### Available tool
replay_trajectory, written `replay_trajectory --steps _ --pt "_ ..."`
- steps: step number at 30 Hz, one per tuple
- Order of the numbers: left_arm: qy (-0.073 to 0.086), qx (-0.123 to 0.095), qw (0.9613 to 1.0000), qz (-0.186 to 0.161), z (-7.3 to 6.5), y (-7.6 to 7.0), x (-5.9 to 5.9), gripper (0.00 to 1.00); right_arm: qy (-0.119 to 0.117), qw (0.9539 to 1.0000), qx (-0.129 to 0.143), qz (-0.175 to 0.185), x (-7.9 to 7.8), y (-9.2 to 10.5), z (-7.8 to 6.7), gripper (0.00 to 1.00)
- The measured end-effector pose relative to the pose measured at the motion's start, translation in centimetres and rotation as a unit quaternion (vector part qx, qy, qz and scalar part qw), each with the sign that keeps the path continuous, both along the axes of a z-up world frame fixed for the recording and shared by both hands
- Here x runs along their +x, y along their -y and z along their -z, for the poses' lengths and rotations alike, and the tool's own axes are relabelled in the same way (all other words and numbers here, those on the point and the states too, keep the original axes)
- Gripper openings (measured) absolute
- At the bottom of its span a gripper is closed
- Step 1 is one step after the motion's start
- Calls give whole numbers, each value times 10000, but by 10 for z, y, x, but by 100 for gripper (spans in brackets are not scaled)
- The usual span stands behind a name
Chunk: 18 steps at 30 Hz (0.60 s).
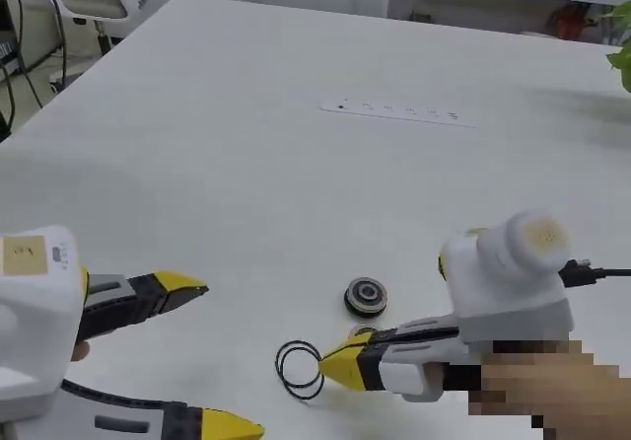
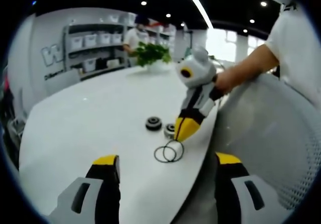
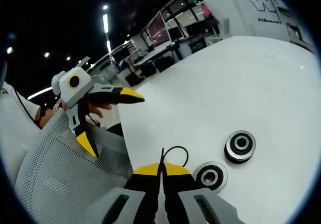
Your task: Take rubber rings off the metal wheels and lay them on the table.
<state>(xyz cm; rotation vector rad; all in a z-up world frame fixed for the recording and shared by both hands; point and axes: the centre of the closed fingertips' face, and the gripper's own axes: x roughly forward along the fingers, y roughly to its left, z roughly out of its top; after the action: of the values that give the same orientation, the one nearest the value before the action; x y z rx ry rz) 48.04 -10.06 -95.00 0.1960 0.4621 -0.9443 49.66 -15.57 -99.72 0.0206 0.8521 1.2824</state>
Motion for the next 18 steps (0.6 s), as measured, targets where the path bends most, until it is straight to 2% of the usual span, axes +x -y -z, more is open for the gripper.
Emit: replay_trajectory --steps 4,7,12,18 --pt "-74 -15 10000 30 2 1 -2 76 159 9998 -129 38 5 3 4 0" --pt "-74 -20 10000 30 2 2 -2 76 212 9996 -167 71 7 5 6 0" --pt "-123 -49 9999 39 2 3 -3 76 435 9986 -299 81 11 6 9 0" --pt "-136 -24 9999 43 3 3 -3 76 507 9982 -311 34 11 5 8 2"
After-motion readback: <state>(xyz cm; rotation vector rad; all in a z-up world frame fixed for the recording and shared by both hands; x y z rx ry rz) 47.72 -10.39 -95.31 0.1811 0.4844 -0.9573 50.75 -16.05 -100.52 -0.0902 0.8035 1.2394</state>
